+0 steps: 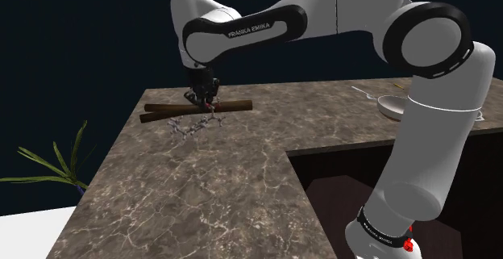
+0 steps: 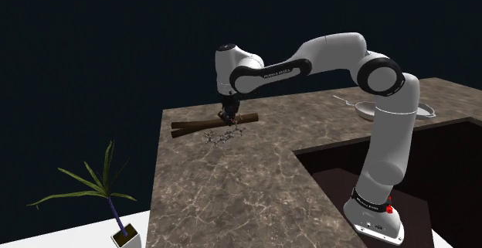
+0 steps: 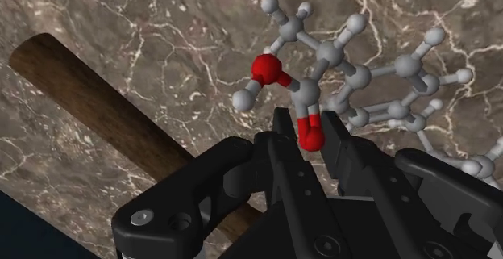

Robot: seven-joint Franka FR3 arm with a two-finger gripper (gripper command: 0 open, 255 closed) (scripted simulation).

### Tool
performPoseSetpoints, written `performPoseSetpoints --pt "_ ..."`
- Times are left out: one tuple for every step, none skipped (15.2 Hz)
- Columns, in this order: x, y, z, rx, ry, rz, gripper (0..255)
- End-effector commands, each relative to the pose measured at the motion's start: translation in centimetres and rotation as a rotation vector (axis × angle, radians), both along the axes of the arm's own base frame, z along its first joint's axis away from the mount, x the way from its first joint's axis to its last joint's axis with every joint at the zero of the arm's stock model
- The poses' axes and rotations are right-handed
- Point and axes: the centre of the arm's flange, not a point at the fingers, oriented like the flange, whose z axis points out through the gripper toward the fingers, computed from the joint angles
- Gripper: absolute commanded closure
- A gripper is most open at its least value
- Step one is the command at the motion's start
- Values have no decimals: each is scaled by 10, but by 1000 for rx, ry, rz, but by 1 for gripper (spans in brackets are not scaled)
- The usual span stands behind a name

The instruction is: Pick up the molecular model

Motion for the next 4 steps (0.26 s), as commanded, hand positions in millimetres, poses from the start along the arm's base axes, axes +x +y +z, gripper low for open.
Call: performPoseSetpoints --pt "0 0 11 0 0 0 255" --pt "0 0 16 0 0 0 255" --pt "0 0 17 0 0 0 255" --pt "0 0 17 0 0 0 255"
